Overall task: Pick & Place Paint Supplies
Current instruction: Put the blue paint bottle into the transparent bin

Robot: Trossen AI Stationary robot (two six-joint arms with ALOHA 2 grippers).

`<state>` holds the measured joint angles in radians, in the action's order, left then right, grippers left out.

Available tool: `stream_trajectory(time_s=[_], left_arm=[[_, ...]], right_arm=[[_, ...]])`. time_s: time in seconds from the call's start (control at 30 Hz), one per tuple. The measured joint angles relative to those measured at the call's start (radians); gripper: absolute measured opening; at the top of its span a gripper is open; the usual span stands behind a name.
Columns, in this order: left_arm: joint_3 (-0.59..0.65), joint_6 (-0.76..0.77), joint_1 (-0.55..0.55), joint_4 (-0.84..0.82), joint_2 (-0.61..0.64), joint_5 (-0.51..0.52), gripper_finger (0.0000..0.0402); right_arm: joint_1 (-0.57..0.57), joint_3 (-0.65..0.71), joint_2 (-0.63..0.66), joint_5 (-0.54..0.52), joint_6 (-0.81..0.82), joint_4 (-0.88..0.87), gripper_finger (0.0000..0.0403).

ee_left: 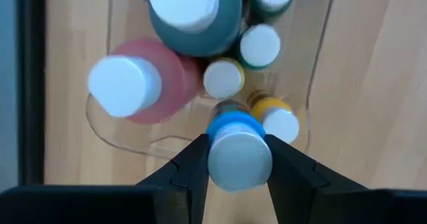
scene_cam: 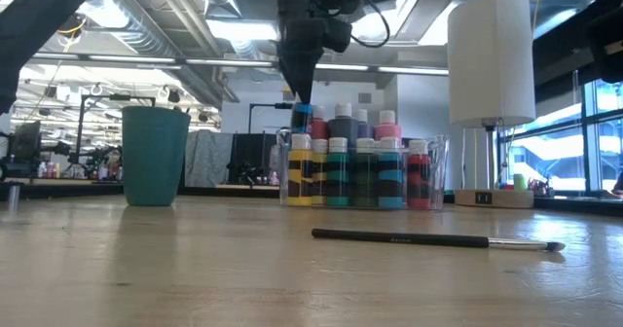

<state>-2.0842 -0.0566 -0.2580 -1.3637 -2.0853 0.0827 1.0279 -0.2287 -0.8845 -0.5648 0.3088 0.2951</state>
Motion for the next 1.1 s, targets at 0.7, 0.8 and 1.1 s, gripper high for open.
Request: stream_trajectory(time_s=[0.7,0.8,1.1], left_arm=[[0.233,-0.033,-0.004,0.136,-0.001,-0.047,0.0118],[0.257,-0.045,-0.004,0.165,-0.001,-0.054,0.0121],[0.27,-0.053,-0.013,0.17,-0.001,-0.059,0.0124]], right_arm=[[0.0,0.0,0.0,0.0,0.001,0.0,0.0253],[0.0,0.0,0.0,0.0,0.001,0.0,0.0253],[0.0,0.0,0.0,0.0,-0.006,0.0,0.0253]])
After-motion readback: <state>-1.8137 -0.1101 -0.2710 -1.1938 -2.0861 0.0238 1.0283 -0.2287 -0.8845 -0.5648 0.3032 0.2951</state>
